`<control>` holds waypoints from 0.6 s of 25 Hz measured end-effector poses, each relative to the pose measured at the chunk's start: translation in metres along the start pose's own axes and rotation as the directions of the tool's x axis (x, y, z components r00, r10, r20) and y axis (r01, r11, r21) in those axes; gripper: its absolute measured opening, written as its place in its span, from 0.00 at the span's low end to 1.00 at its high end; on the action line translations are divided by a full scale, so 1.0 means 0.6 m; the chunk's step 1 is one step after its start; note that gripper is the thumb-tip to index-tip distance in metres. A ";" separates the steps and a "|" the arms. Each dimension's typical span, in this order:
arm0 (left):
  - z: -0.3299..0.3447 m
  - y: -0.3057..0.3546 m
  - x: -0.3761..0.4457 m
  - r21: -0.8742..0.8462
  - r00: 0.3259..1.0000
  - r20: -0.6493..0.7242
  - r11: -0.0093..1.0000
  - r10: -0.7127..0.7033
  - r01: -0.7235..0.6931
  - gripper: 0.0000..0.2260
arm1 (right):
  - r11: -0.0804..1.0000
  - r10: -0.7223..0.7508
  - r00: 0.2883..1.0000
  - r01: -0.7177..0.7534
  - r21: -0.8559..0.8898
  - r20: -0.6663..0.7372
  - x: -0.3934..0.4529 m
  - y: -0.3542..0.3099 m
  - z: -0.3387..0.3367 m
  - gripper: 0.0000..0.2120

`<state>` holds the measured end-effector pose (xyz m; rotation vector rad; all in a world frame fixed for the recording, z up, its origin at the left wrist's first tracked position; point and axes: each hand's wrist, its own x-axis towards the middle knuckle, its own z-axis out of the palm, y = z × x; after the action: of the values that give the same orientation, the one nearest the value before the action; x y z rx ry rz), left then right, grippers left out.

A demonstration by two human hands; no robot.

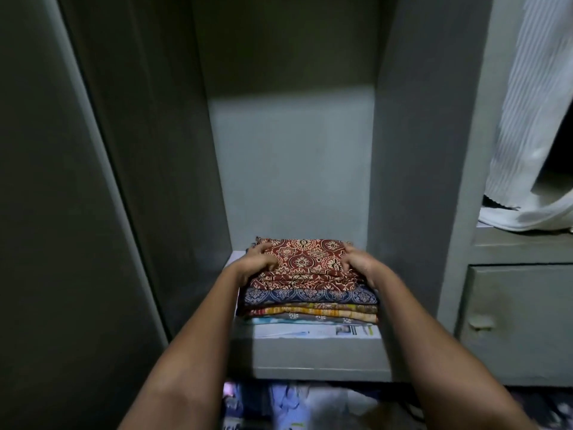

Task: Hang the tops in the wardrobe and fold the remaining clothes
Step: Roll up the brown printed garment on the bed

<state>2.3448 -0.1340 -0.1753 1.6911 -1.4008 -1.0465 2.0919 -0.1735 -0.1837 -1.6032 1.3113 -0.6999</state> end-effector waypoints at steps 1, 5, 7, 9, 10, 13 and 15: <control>-0.005 -0.006 0.007 0.057 0.999 0.031 0.998 -0.031 0.029 0.33 | 0.998 0.029 1.000 -0.029 -0.050 -0.002 0.007 0.004 0.006 0.39; -0.026 0.025 0.009 0.329 0.981 0.167 0.944 -0.099 0.040 0.36 | 0.913 0.118 0.990 -0.137 -0.384 -0.072 0.029 -0.025 0.010 0.32; -0.030 0.042 0.003 0.513 0.997 0.018 0.856 -0.081 0.061 0.34 | 0.793 0.123 0.986 -0.163 -0.587 -0.109 0.015 -0.054 0.008 0.27; -0.029 0.061 -0.015 0.552 0.975 -0.215 0.831 0.063 0.069 0.28 | 0.790 0.083 0.985 -0.160 -0.592 -0.154 -0.007 -0.091 0.000 0.28; -0.027 0.071 -0.026 0.481 0.946 -0.289 0.877 0.145 0.012 0.26 | 0.844 0.061 0.985 -0.136 -0.519 -0.158 -0.014 -0.110 -0.006 0.29; -0.016 0.121 -0.093 0.092 0.886 -0.373 0.961 0.275 -0.260 0.22 | 0.972 -0.091 0.991 0.069 -0.223 -0.093 -0.066 -0.149 -0.013 0.31; 0.004 0.149 -0.157 -0.092 0.867 -0.410 0.933 0.283 -0.348 0.20 | 0.988 -0.150 0.983 0.145 -0.056 -0.105 -0.120 -0.155 -0.011 0.29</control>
<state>2.2958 -0.0569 -0.0825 1.3927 -1.2363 -0.5790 2.1068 -0.1055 -0.0885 -1.7353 1.3047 -0.8626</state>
